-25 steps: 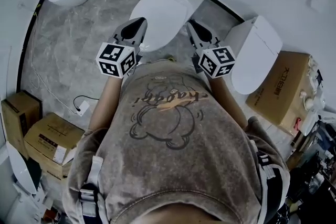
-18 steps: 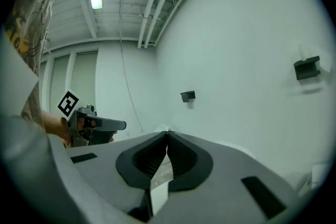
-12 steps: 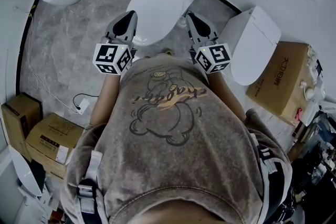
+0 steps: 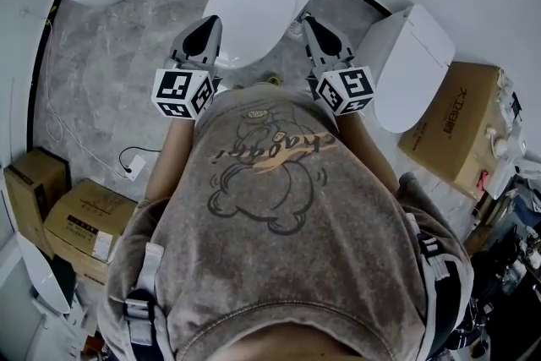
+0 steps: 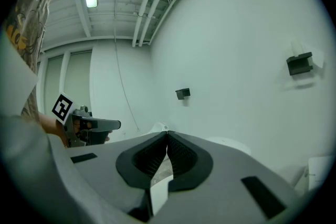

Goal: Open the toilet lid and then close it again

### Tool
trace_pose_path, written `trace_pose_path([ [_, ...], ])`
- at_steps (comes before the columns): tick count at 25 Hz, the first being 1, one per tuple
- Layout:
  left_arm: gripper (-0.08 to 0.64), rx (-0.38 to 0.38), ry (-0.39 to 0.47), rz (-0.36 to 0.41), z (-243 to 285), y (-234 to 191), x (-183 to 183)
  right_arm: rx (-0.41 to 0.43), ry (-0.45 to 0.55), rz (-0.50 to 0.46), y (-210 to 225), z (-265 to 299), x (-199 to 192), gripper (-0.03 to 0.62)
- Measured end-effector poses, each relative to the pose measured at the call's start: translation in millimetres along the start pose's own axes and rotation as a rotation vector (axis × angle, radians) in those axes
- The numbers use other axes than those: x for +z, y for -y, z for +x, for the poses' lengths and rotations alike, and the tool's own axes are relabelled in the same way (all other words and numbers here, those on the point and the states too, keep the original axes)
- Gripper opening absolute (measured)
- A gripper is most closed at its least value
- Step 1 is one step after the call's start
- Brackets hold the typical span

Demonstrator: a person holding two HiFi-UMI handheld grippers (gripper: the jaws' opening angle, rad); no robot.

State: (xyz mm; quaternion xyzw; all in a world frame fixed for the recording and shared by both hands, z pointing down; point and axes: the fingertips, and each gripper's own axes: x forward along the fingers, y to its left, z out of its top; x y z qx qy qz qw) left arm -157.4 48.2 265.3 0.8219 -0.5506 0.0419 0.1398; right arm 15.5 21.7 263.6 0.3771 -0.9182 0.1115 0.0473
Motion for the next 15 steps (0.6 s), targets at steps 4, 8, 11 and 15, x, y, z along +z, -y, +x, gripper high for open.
trace_pose_path([
  [4,0.009,-0.001,0.003,0.002,2.1,2.2,1.1,0.002,-0.003,-0.005,3.3,1.3,1.3,0.028],
  [8,0.009,0.009,0.004,0.002,2.6,-0.3,2.0,0.007,-0.002,-0.009,4.1,4.0,2.8,0.028],
  [11,0.009,0.015,0.006,-0.001,1.1,-2.5,4.2,0.012,0.0,-0.012,2.4,5.2,5.0,0.028],
  [15,0.009,0.016,0.008,-0.003,1.9,-3.7,5.9,0.014,0.002,-0.012,3.0,6.2,5.6,0.028],
])
